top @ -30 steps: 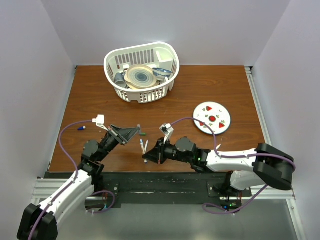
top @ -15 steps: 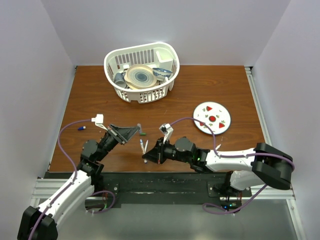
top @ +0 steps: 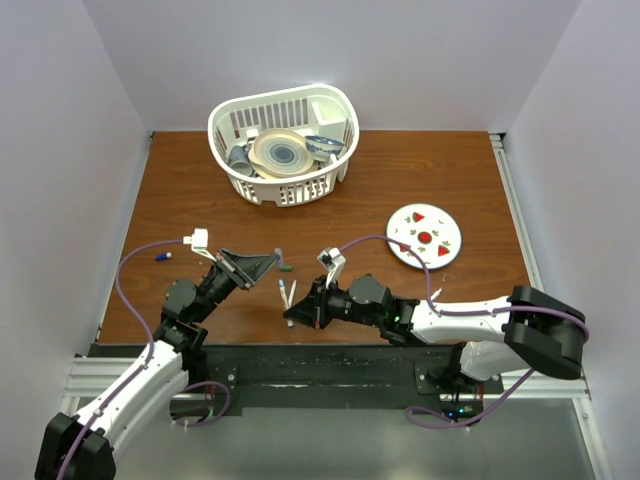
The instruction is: Insert the pens into the pen caps
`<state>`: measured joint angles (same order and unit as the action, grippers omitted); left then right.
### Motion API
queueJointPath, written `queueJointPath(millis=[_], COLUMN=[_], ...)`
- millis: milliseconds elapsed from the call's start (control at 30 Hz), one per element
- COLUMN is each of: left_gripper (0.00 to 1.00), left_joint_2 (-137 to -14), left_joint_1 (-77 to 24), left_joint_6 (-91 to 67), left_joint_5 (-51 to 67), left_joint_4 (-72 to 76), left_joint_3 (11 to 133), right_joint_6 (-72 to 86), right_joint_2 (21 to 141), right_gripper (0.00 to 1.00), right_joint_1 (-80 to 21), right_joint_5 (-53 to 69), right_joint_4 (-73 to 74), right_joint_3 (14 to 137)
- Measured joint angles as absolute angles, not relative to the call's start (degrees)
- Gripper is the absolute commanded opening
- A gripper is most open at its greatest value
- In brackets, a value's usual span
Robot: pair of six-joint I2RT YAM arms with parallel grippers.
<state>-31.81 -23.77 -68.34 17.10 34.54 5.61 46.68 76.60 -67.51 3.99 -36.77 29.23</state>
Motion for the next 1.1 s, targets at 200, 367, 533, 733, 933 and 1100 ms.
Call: queueJointPath(millis=[200,367,533,733,933,1100], left_gripper=[0.00,0.00,0.00,0.00,0.00,0.00], left_joint_2=[-31.79,-31.66,-31.44,-31.22,-31.22,-31.22], left_joint_1=[-23.77,-23.77,-23.77,-23.77,-23.77,-23.77], left_joint_6=[-68.31,-68.29,-68.25,-68.14,-68.12,-68.14], left_joint_5=[17.08,17.08,17.08,17.08,17.08,17.10], left_joint_4=[34.54,34.52,34.54,34.54,34.54,34.63], left_joint_3=[5.61,5.61,5.61,5.61,5.61,5.61], right_joint_6=[46.68,46.65,46.61,46.54,46.50,46.48], right_joint_2=[76.55,76.42,76.23,75.09,74.89,74.89], right_gripper=[0.00,0.00,0.00,0.00,0.00,0.00], right_joint_1=[-67.53,-67.61,-67.61,-67.61,-67.61,-67.61], right_joint_5=[3.90,3.53,2.90,2.39,2.39,2.22], right_joint_4=[-36.64,-36.36,-35.53,-34.76,-34.28,-33.91], right_joint_3=[29.23,29.23,29.23,29.23,29.23,29.36])
